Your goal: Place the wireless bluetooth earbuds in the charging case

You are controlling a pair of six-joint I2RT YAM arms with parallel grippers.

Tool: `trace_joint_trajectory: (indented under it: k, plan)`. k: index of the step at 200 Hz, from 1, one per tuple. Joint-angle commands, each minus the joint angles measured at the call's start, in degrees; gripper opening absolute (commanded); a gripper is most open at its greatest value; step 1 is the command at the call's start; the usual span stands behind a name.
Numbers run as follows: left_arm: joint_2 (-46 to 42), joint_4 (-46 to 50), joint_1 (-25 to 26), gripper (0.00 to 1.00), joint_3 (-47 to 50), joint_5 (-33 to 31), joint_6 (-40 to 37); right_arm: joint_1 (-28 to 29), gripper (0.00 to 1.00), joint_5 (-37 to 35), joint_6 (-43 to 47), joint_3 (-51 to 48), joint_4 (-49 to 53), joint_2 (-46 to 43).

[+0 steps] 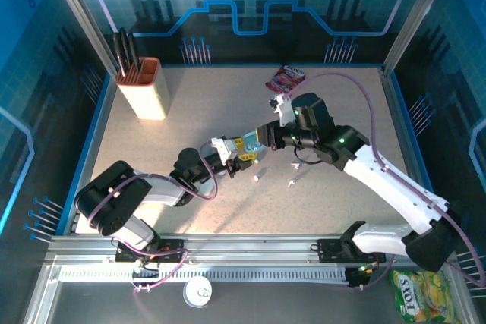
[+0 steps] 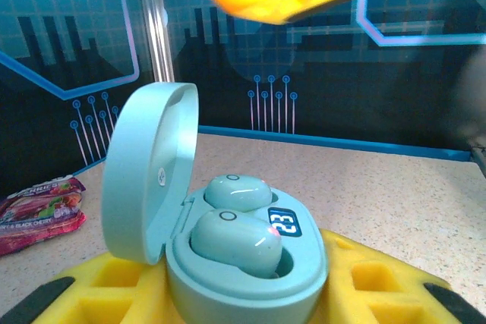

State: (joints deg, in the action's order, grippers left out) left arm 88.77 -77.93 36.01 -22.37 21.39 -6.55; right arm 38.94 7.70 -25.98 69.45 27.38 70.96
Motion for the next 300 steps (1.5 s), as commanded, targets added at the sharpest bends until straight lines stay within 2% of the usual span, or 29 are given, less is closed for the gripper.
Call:
trace_joint_trajectory:
  k: [1,42,71,110,120,135,157,177,212,230,300]
  plan:
    - [-0.57,-2.38,-0.21,0.32,-1.24,2.74,-0.48,-0.18,0.23,0.91,1.85,3.26,0.70,3.09]
    - [-1.40,-2.40,-0.22,0.33,-1.04,1.80,0.47,0.26,0.21,0.62,2.69,3.40,2.41,5.19]
    - [-2.35,-2.40,-0.21,0.33,-1.56,-1.72,4.77,0.38,0.20,1.19,2.34,0.18,3.20,3.04]
    - [-3.26,-2.41,-0.16,0.33,-2.01,-1.57,7.07,0.27,0.21,1.46,0.08,-3.95,1.86,-1.35]
    - [-3.43,-2.41,-0.17,0.33,-2.03,-1.48,7.29,-0.49,0.25,1.54,-2.20,-5.65,-0.37,-3.28]
    - [-3.75,-2.38,-0.24,0.33,-2.01,-1.44,7.89,-2.78,0.36,4.66,-6.89,-9.19,-5.15,-6.24]
    - [-4.38,-2.40,-0.22,0.33,-2.10,-1.12,9.48,-6.83,0.51,14.99,-14.69,-15.01,-13.72,-8.03]
    - [-4.81,-2.40,-0.22,0.33,-2.60,-0.43,10.57,-8.38,0.57,22.88,-21.76,-18.72,-22.90,-7.32]
    - [-5.14,-2.40,-0.24,0.33,-3.47,0.45,11.53,-8.51,0.59,31.57,-31.35,-24.50,-38.61,-3.80]
    - [-5.13,-2.41,-0.20,0.33,-3.73,0.67,11.70,-8.46,0.58,33.78,-34.44,-25.89,-44.60,-1.77]
    - [-5.67,-2.40,-0.23,0.33,-2.68,2.11,9.83,-12.14,0.57,31.41,-40.74,-28.59,-50.66,-1.53]
